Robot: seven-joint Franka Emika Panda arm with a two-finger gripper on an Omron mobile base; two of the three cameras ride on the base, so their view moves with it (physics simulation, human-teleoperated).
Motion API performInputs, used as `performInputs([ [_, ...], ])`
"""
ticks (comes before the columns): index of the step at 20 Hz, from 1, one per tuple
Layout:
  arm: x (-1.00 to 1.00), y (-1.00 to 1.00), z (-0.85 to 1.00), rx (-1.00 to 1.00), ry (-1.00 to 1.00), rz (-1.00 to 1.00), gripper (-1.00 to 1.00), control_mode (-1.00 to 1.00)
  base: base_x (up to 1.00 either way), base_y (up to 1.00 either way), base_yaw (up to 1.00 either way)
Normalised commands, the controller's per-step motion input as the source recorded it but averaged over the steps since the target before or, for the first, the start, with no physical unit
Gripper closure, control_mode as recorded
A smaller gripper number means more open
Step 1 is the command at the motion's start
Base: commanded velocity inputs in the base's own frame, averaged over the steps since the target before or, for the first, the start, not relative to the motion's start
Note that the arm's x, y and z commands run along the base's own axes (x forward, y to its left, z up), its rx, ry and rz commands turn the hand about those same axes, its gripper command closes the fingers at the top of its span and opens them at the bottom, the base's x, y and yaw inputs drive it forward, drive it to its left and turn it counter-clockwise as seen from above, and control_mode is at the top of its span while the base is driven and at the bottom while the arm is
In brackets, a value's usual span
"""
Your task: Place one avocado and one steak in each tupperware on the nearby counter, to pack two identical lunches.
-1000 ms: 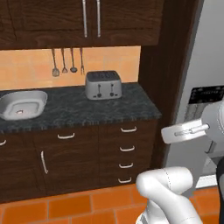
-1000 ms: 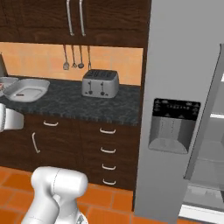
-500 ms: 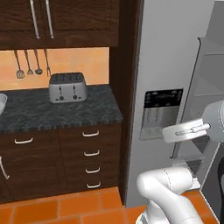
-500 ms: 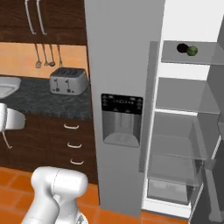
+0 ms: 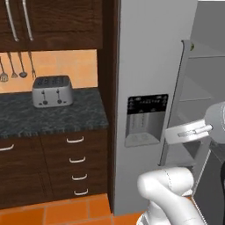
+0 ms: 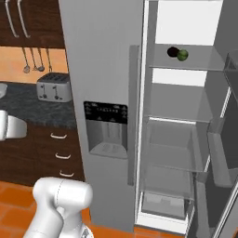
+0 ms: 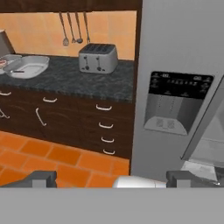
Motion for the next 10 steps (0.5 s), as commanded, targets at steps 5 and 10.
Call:
performInputs([
  [5, 0.0, 0.0, 0.0, 0.0, 0.0, 0.0, -1.0, 1.0, 0.65, -0.45, 0.0],
  [10, 0.0, 0.0, 0.0, 0.0, 0.0, 0.0, -1.0, 1.0, 0.24, -0.44, 0.0],
])
